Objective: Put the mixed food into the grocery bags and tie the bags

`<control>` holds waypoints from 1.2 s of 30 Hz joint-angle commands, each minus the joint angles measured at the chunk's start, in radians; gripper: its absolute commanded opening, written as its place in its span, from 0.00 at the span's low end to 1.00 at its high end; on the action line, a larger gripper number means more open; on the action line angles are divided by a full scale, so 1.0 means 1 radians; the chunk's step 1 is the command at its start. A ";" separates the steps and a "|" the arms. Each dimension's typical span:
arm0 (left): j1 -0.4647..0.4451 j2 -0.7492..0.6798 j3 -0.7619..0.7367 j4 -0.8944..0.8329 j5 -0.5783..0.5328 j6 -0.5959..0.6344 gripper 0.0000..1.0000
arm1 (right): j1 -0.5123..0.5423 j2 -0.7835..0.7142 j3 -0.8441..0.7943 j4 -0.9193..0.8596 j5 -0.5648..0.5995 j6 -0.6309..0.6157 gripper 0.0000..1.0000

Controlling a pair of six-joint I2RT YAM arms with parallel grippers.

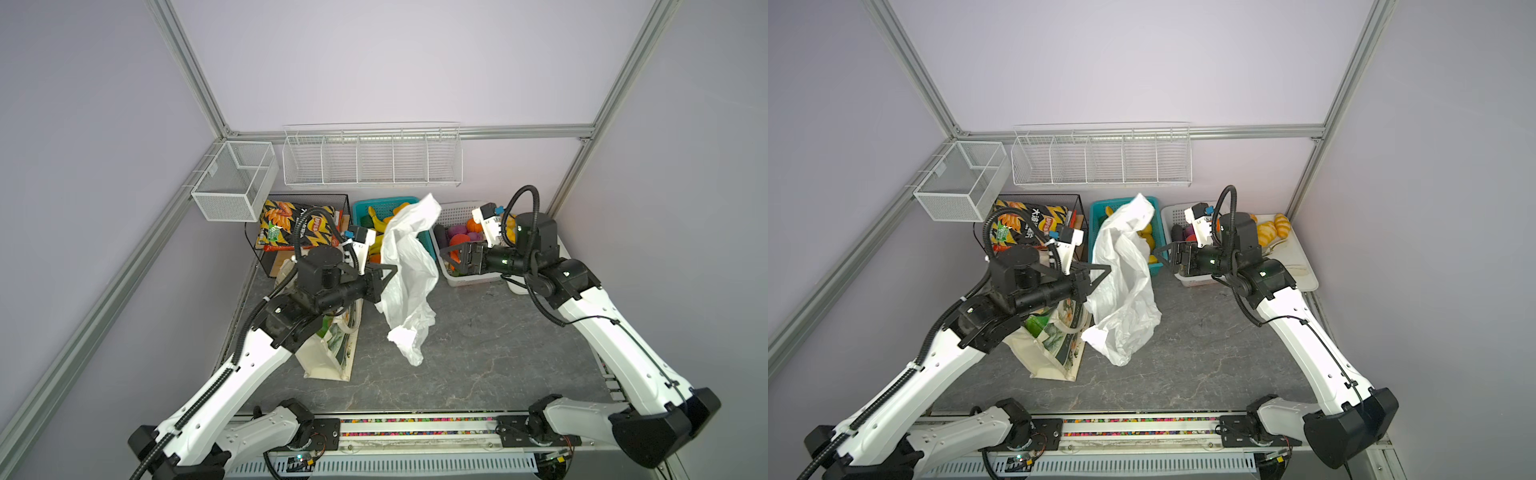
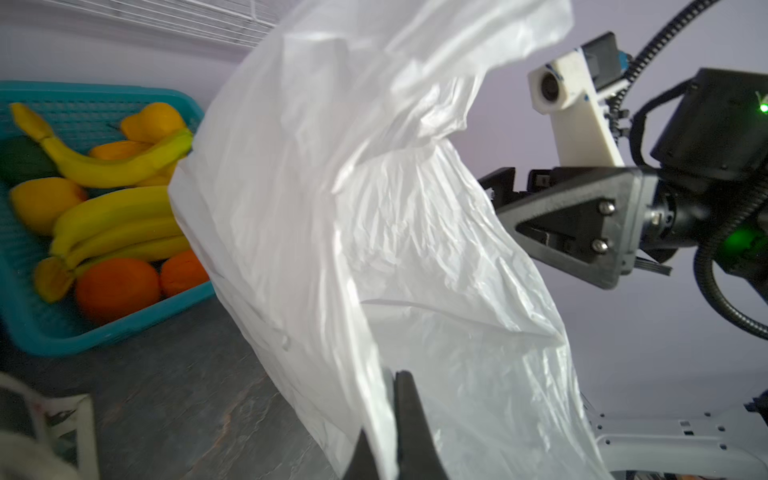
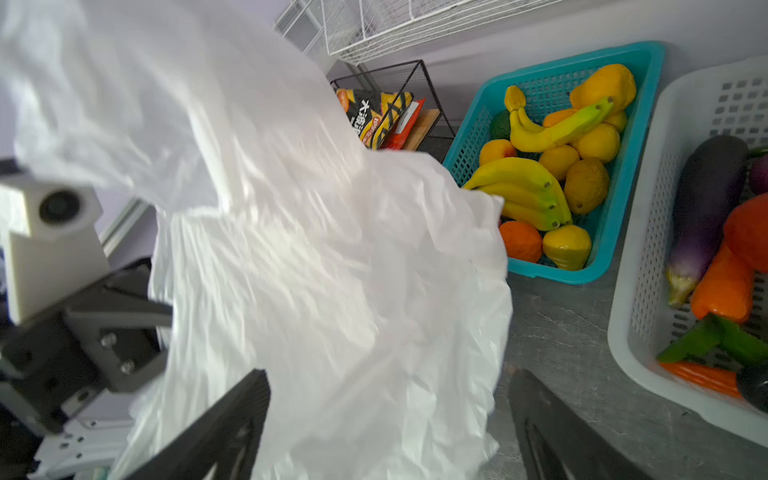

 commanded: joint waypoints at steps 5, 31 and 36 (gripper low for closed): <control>0.009 0.016 -0.080 -0.008 0.002 -0.126 0.00 | 0.077 -0.146 -0.232 0.152 -0.062 -0.032 0.96; 0.047 0.005 0.060 -0.274 -0.026 -0.041 0.00 | 0.142 0.030 -0.281 0.043 0.583 -0.084 0.30; 0.135 0.035 0.145 -0.426 0.085 -0.025 0.00 | 0.089 -0.015 -0.350 0.067 0.399 -0.093 0.23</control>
